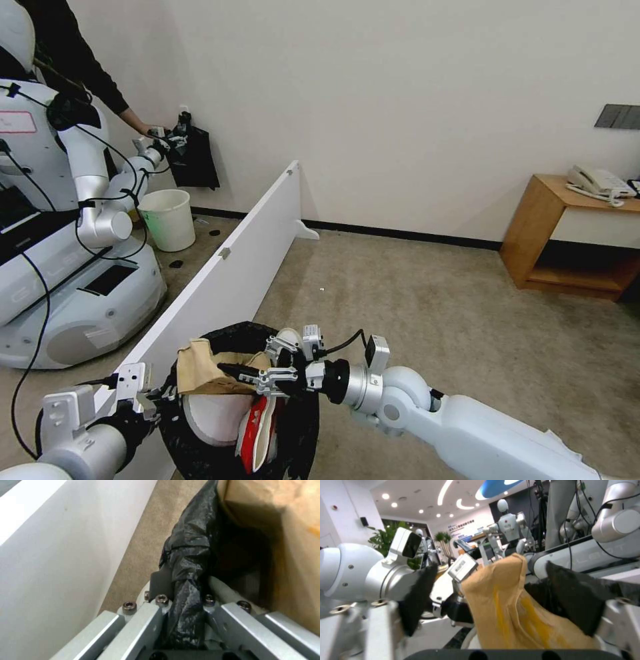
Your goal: Pick up the trash bin, then pick up the garbage from the floor and place it into the trash bin.
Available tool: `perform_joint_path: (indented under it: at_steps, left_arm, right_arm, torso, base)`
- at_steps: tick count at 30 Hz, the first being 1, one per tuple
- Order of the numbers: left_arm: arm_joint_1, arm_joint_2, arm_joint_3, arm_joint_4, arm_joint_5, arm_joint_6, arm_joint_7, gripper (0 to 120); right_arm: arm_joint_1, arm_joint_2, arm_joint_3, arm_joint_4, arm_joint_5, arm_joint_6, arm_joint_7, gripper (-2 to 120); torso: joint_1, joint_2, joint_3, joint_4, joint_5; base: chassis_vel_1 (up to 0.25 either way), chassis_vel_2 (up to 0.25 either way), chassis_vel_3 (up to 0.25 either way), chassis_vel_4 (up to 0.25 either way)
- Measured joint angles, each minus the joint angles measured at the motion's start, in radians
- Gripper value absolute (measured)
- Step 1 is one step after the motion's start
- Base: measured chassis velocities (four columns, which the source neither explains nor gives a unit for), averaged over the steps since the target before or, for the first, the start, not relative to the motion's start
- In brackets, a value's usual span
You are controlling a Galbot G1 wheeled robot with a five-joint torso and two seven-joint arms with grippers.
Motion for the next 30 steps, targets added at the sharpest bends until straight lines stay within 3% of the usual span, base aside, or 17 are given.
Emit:
perform_joint_path:
  at_steps: [5,20,30]
  left_arm:
    - [0.002,0.001,-0.003,0.000,-0.002,0.000,-0.002,1]
    - [0.002,-0.005,-0.006,0.000,-0.005,0.000,-0.010,1]
    - [0.005,-0.022,-0.019,0.000,-0.005,0.000,-0.013,1]
  right_arm:
    - [-0.008,-0.013,0.004,0.007,-0.009,0.000,-0.002,99]
    - [-0.022,-0.041,0.037,0.034,-0.044,0.010,-0.014,100]
    - [-0.060,-0.070,0.260,0.075,-0.061,0.026,-0.025,100]
  torso:
    - [0.000,0.000,0.000,0.0000,0.0000]
    - [0.000,0.000,0.000,0.0000,0.0001]
    - [0.000,0.000,0.000,0.0001,0.0001]
  base:
    - [0.000,0.000,0.000,0.000]
    - [0.000,0.000,0.000,0.000]
    - [0.000,0.000,0.000,0.000]
